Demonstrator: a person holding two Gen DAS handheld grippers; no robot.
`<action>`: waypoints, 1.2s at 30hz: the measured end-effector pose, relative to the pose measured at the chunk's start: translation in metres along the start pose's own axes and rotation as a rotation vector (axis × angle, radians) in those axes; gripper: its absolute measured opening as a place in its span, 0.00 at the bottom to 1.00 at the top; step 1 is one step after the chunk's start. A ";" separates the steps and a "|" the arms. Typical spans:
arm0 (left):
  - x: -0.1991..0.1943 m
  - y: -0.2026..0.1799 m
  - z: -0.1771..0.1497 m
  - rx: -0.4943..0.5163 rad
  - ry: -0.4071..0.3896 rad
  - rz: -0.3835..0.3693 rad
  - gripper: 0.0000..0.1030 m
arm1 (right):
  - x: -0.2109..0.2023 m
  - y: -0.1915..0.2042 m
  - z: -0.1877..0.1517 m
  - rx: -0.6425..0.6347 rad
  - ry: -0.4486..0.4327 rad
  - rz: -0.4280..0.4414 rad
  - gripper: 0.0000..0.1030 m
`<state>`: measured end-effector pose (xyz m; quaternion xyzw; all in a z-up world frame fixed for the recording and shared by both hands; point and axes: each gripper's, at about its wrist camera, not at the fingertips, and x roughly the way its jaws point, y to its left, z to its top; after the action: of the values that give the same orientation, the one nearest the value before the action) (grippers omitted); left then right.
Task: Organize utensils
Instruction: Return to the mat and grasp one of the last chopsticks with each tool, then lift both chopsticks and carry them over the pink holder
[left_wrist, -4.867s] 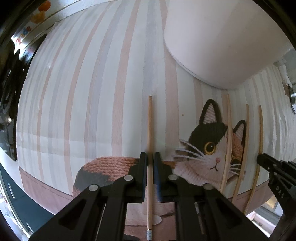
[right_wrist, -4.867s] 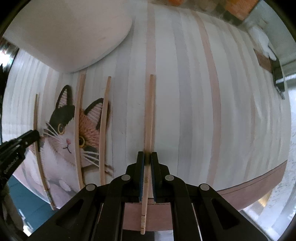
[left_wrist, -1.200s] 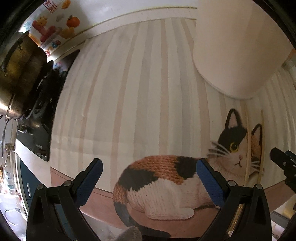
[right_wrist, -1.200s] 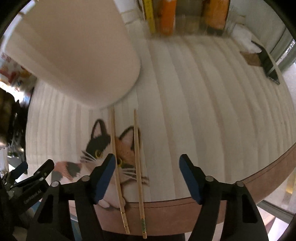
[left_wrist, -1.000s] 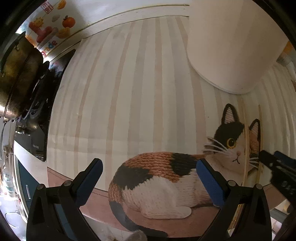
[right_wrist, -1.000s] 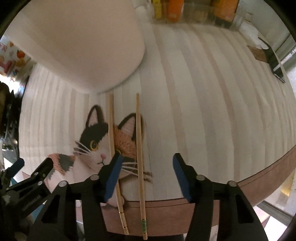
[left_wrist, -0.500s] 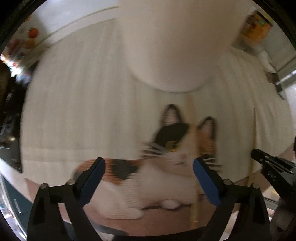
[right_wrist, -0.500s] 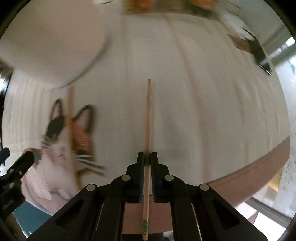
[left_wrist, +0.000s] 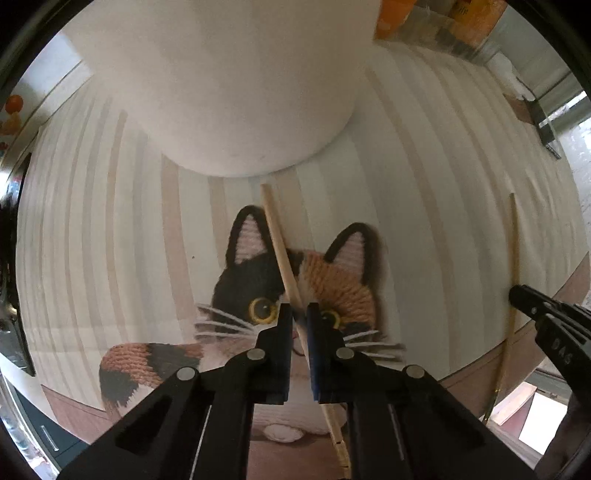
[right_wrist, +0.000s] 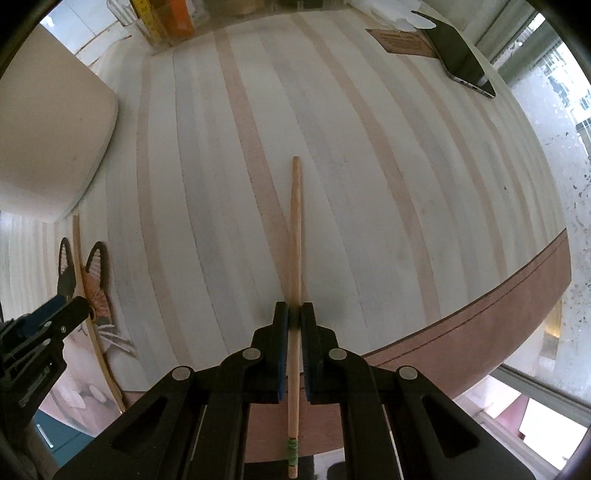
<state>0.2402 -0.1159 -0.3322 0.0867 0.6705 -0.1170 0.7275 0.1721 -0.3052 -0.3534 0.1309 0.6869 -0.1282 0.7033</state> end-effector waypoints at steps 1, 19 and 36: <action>0.000 0.002 -0.002 -0.004 -0.002 0.015 0.04 | 0.001 0.004 -0.001 -0.003 0.000 -0.004 0.07; -0.009 0.116 -0.064 -0.195 0.028 0.027 0.07 | -0.006 0.134 -0.029 -0.221 0.006 0.112 0.07; 0.003 0.088 -0.047 -0.099 0.005 0.062 0.05 | -0.006 0.181 0.001 -0.340 0.027 -0.001 0.07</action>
<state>0.2205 -0.0187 -0.3421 0.0719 0.6742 -0.0608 0.7325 0.2386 -0.1365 -0.3461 0.0116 0.7082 -0.0086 0.7059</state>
